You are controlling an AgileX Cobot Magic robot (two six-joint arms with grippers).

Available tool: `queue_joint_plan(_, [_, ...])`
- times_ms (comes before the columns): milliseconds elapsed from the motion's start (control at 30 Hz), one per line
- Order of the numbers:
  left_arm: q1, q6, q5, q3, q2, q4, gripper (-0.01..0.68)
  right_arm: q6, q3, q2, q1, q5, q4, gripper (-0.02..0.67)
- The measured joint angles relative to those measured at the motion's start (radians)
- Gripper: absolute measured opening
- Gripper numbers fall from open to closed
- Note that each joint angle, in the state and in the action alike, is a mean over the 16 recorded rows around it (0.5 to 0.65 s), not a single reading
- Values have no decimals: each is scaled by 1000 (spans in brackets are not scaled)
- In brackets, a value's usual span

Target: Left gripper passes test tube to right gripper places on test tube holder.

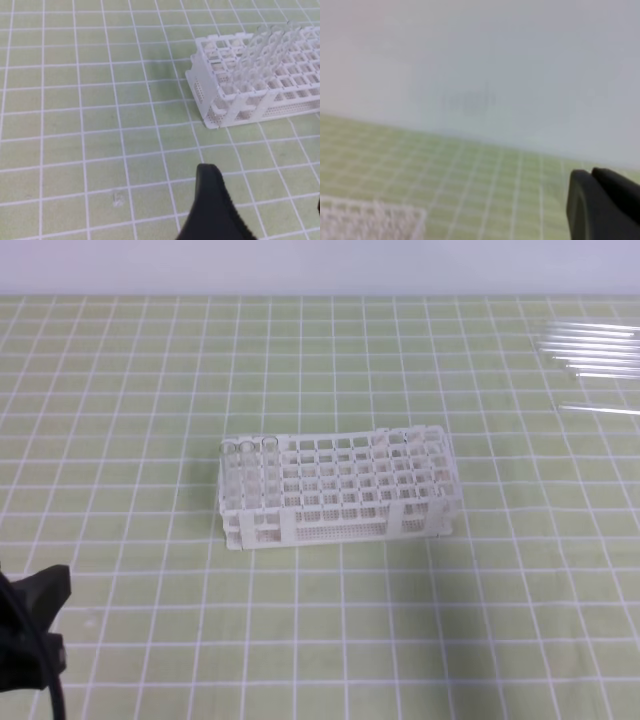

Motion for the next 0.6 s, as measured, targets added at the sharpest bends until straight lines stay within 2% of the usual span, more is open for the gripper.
queue_joint_plan(333, [0,0,-1,0,0,0,392,0,209,-389,-211,290,-4,-15])
queue_joint_plan(600, [0,0,0,0,0,0,393,0,358,-557,-291,340,17,-15])
